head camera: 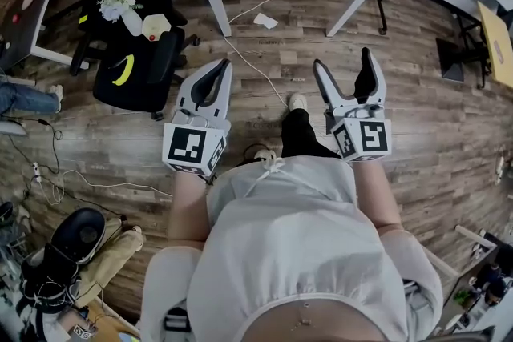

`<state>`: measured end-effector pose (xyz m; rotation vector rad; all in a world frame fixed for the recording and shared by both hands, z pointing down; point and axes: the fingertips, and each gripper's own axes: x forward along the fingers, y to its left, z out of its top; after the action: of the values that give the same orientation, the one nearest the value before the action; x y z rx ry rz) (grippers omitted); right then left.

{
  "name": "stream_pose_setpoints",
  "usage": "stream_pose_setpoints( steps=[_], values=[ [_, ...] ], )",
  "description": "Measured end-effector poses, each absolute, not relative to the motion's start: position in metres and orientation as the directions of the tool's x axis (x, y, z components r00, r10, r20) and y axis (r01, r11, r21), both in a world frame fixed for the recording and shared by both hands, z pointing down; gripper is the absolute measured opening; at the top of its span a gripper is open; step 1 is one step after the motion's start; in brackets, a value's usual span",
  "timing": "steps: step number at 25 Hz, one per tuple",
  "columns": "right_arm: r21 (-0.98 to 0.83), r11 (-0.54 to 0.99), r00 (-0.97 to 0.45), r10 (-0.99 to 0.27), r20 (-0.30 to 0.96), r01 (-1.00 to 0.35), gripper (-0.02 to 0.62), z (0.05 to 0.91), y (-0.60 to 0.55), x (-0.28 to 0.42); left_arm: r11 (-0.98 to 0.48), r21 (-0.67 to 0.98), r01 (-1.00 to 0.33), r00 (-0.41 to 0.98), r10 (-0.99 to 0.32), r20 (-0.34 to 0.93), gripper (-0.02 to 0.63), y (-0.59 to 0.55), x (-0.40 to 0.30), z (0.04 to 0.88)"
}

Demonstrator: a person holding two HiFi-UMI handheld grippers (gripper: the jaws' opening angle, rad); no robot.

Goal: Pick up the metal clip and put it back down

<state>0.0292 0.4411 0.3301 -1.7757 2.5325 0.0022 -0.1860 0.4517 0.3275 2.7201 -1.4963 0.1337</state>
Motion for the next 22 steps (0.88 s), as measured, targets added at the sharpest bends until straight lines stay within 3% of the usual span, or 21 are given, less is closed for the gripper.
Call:
stream_pose_setpoints(
  steps=[8,18,22],
  values=[
    [-0.031,0.416,-0.415,-0.91,-0.015,-0.909,0.442,0.348,0.328,0.064,-0.47,-0.033,-0.882,0.464,-0.879,0.107,0.018,0.357,-0.15,0.335],
    [-0.001,0.474,-0.473,-0.879,0.059,-0.88,0.44,0.362,0.176,0.156,-0.454,-0.02,-0.891,0.452,-0.89,0.065,0.018,0.214,-0.045,0.322],
    [-0.017,0.493,-0.492,-0.865,0.098,-0.87,0.439,0.377,0.134,0.17,-0.468,-0.063,-0.881,0.459,-0.881,0.117,0.018,0.176,-0.017,0.334]
  ],
)
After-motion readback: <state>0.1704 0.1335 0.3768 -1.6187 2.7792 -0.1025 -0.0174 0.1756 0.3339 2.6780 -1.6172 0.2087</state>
